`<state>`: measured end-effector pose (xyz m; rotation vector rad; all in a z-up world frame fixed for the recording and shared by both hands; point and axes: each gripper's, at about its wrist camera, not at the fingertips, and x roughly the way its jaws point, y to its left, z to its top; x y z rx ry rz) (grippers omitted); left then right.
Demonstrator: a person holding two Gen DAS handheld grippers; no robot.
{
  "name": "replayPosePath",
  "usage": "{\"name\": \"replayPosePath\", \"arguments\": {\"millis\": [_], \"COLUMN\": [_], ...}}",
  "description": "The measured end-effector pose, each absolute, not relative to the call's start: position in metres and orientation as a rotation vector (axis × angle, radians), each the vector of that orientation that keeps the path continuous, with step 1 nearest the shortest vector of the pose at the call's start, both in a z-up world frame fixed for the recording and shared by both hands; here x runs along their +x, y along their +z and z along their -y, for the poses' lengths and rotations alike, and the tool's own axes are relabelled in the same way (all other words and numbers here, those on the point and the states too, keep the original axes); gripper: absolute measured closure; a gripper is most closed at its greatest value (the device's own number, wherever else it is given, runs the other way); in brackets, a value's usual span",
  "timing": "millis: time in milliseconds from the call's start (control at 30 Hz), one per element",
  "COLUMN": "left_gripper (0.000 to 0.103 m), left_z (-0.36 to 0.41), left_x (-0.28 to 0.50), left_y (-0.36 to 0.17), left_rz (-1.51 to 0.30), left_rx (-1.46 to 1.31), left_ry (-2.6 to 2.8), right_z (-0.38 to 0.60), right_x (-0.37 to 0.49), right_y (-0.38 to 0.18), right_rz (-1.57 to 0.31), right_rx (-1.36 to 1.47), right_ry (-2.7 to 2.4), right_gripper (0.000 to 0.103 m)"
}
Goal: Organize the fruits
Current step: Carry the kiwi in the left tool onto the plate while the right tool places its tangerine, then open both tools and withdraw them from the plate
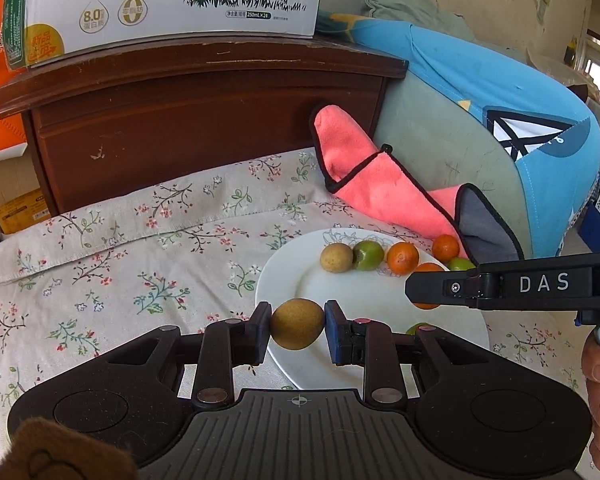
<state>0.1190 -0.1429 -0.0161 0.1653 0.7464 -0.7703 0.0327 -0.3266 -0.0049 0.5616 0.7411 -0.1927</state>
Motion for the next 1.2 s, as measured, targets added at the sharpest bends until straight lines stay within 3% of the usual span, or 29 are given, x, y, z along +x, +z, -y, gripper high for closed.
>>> {"name": "replayPosePath", "arguments": {"millis": [400,700,800,933,1200], "left_gripper": [0.075,0.053,0.051,0.036,0.029], "left_z": [0.154,0.150,0.148,0.144,0.139], "left_x": [0.124,0.119,0.117,0.115,0.107], "left_y": [-0.027,-0.015,-0.010,-0.005,-0.001], "left_rz": [-0.758,-0.720,-0.706,-0.689,-0.692], "left_rx": [0.177,0.159,0.154,0.148,0.194], "left_ry": [-0.758,-0.728,-0.721,-0.698,-0.667], "right_z": [0.334,0.334,0.334,0.334,0.331], "right_x": [0.047,0.047,0.047,0.046,0.044], "right_y": [-0.030,-0.025,-0.023,-0.022,-0.020], "right_rz": [-0.794,-0.769,-0.763,-0.764,-0.761], "right_rx": [0.625,0.635,0.632,0.627,0.627], "right_ry": [-0.215,-0.213,-0.216,-0.216,-0.210], "right_gripper": [0.073,0.072,0.072,0.072,0.072]}}
